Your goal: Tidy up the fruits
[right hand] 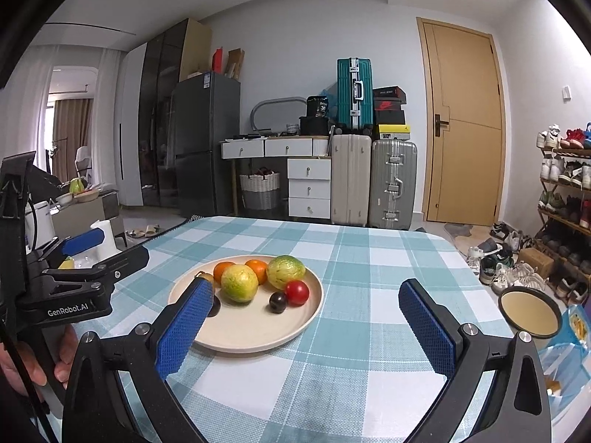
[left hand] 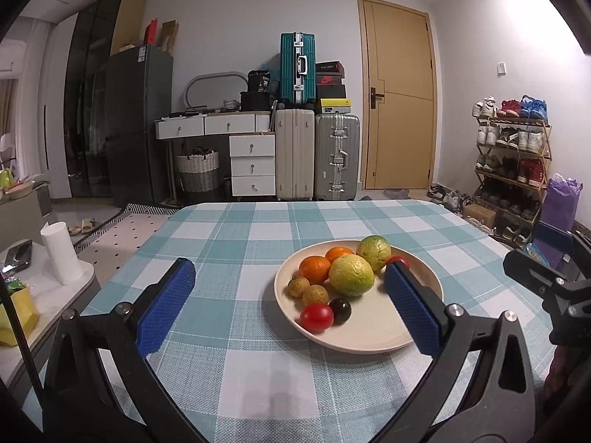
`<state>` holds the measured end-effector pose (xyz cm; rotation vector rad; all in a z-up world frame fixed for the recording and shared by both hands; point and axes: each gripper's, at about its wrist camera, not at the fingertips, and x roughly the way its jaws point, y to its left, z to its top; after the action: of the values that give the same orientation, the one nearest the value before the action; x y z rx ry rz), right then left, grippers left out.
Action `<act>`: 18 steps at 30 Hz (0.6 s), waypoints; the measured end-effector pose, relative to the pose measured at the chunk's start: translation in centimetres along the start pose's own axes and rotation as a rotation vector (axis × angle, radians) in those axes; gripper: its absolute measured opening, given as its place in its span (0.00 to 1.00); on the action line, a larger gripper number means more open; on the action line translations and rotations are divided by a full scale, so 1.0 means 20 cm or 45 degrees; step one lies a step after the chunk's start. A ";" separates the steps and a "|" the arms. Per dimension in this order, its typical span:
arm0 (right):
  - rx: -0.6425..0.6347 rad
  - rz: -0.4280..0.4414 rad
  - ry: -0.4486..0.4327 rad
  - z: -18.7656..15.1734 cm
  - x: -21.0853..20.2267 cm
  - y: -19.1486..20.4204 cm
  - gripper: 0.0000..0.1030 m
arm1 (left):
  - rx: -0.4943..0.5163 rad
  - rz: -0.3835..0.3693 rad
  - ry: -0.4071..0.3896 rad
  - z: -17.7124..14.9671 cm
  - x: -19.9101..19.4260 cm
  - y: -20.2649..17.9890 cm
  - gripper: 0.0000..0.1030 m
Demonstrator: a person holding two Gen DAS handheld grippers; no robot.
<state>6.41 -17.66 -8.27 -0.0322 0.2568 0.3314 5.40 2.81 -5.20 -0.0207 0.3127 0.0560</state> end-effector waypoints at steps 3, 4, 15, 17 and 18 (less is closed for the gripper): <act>0.003 -0.004 0.006 0.00 0.00 0.00 1.00 | 0.000 0.000 0.000 0.00 0.00 0.00 0.99; 0.004 -0.003 0.008 0.00 0.00 0.00 1.00 | 0.000 0.000 0.000 0.00 0.00 0.00 0.99; 0.005 -0.003 0.008 0.00 0.00 0.00 1.00 | -0.001 0.000 -0.001 0.00 0.00 0.01 0.99; 0.005 -0.003 0.008 0.00 0.00 0.00 1.00 | 0.000 0.000 0.000 0.00 0.00 0.00 0.99; 0.005 -0.003 0.008 0.00 0.00 0.00 1.00 | 0.000 0.000 -0.001 0.00 0.00 0.00 0.99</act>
<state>6.39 -17.63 -8.23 -0.0294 0.2637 0.3283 5.40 2.81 -5.20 -0.0209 0.3121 0.0563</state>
